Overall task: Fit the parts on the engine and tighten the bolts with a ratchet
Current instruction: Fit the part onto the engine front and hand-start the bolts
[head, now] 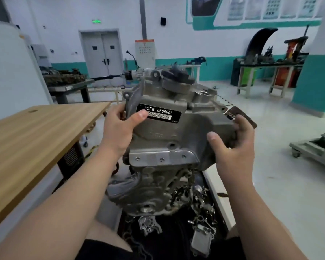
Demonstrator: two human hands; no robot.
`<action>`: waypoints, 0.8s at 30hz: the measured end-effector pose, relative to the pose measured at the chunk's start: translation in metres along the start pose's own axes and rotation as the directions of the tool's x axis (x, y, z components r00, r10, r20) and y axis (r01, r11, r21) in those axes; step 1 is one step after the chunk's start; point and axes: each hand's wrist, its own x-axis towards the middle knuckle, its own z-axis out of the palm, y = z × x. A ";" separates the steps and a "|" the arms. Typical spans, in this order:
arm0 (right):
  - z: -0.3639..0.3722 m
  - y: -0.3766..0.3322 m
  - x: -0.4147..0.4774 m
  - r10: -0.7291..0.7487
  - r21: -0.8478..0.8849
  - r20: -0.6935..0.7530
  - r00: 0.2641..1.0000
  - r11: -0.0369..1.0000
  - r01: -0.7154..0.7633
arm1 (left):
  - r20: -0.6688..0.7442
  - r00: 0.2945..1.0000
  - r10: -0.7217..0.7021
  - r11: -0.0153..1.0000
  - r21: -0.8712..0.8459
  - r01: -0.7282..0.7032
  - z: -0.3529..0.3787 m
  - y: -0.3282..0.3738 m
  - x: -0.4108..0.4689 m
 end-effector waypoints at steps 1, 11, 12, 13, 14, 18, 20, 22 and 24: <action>-0.002 0.006 -0.003 -0.001 0.022 -0.004 1.000 1.000 0.001 | -0.003 1.000 0.014 1.000 -0.003 -0.014 0.003 0.000 0.000; -0.006 0.059 0.002 0.282 0.014 -0.052 0.958 0.960 -0.281 | -0.185 0.933 -0.309 0.950 -0.006 0.313 0.047 -0.054 -0.019; -0.006 0.064 0.002 0.289 0.008 -0.058 0.956 0.957 -0.289 | -0.222 0.917 -0.332 0.941 -0.017 0.337 0.050 -0.060 -0.019; -0.005 0.068 0.002 0.297 0.004 -0.065 0.953 0.955 -0.297 | -0.255 0.903 -0.347 0.936 -0.037 0.350 0.053 -0.066 -0.019; -0.005 0.071 0.002 0.300 0.004 -0.068 0.952 0.954 -0.300 | -0.284 0.891 -0.354 0.934 -0.050 0.355 0.057 -0.070 -0.017; 0.005 0.072 0.012 0.264 0.023 -0.073 0.962 0.965 -0.263 | -0.363 0.860 -0.359 0.932 -0.085 0.354 0.061 -0.079 0.001; 0.015 0.065 0.025 0.237 0.030 -0.067 0.969 0.971 -0.236 | -0.363 0.838 -0.407 0.913 -0.120 0.391 0.060 -0.077 0.020; 0.027 0.055 0.044 0.211 0.041 -0.069 0.975 0.977 -0.209 | -0.356 0.826 -0.437 0.899 -0.146 0.412 0.059 -0.071 0.041; 0.037 0.048 0.064 0.171 0.038 -0.068 0.983 0.985 -0.169 | -0.363 0.830 -0.423 0.906 -0.156 0.393 0.059 -0.066 0.059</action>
